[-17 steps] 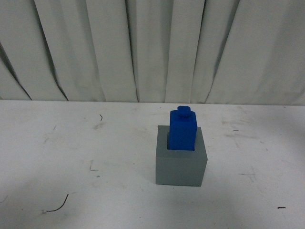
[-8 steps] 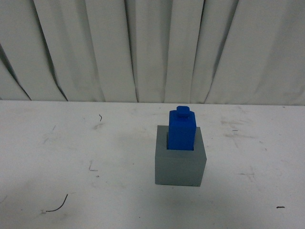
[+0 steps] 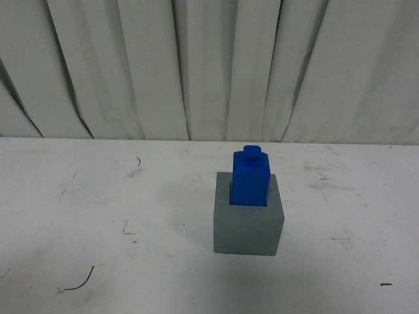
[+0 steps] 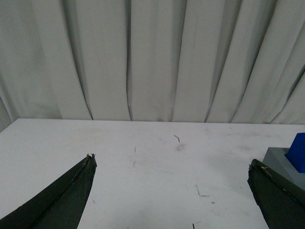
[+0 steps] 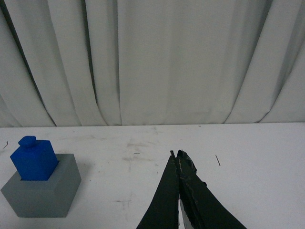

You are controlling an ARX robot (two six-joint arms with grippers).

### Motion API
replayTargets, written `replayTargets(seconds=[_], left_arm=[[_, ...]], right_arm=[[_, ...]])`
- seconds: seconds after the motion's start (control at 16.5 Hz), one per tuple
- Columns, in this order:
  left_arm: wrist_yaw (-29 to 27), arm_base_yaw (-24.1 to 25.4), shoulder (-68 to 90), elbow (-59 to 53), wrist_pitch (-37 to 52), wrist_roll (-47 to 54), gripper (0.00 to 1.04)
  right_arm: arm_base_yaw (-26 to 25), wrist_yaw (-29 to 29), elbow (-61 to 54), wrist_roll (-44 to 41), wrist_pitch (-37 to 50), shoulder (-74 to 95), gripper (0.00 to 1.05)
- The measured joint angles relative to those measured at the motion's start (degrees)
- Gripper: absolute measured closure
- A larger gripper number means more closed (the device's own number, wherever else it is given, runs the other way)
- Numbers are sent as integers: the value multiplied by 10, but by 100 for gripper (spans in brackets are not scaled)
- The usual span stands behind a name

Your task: Insert blue part into gray base

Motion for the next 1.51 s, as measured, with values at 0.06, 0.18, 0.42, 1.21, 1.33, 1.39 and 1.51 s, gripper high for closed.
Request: replayTargets(seconds=[0.06,0.18,0.42,1.21,1.33,1.39,1.51], left_arm=[[0,0,0,0,0,0,7],[0,0,0,0,0,0,7],[0,0,0,0,0,0,7],[0,0,0,0,0,0,7],[0,0,0,0,0,0,7],[0,0,0,0,0,0,7],[0,0,0,0,0,0,7]], right_arm=[[0,0,-1,0,-2,-3,103],[0,0,-4,0,-5,-10,103],[0,0,-10,0,-12,-22,103],[0,0,-34,2,-121,-158,96],[0,0,-34,2,-121,-158,87],[0,0,-34,2,-121,-158,84],[0,0,-34,2,-121,-158,60]])
